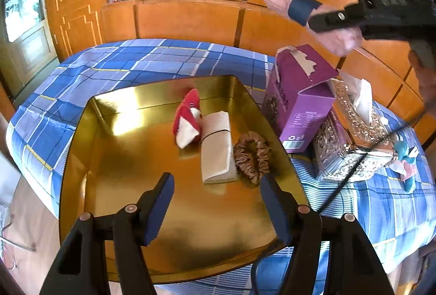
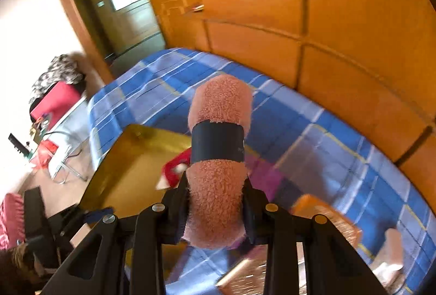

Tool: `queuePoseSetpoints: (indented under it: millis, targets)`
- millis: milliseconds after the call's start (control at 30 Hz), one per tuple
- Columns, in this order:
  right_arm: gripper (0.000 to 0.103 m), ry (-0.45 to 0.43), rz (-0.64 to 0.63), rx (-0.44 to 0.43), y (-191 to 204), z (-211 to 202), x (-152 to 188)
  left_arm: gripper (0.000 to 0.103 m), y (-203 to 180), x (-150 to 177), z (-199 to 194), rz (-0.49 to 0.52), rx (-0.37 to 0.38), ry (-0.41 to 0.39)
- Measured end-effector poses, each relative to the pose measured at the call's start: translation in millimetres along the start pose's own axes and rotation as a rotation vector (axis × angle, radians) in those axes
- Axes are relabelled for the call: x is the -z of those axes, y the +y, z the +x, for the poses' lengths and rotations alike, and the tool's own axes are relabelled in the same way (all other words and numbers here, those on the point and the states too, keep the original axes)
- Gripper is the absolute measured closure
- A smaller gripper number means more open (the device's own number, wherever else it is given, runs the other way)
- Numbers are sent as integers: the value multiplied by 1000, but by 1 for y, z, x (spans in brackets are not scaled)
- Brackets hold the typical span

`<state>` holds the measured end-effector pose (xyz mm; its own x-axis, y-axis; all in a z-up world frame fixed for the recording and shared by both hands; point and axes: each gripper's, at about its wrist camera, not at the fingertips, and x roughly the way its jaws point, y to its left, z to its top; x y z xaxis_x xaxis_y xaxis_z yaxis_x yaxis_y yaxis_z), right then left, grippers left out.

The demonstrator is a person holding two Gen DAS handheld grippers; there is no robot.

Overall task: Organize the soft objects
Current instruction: 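Carry the pink fluffy roll to the gold tray and release it with the right tool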

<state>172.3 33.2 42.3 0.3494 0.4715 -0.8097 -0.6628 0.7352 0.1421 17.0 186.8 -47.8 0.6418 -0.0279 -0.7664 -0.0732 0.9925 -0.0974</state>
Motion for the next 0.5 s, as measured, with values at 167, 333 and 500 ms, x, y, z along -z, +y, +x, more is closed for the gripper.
queuePoseSetpoints:
  millis: [167, 333, 500]
  targets:
    - [71, 2, -34, -63, 30, 8, 25, 37, 22, 0, -7, -54, -47, -26]
    - [71, 30, -76, -95, 67, 24, 62, 37, 58, -1, -14, -149, -116, -46]
    - [71, 76, -87, -88, 90, 55, 94, 37, 79, 3, -23, -202, -173, -75]
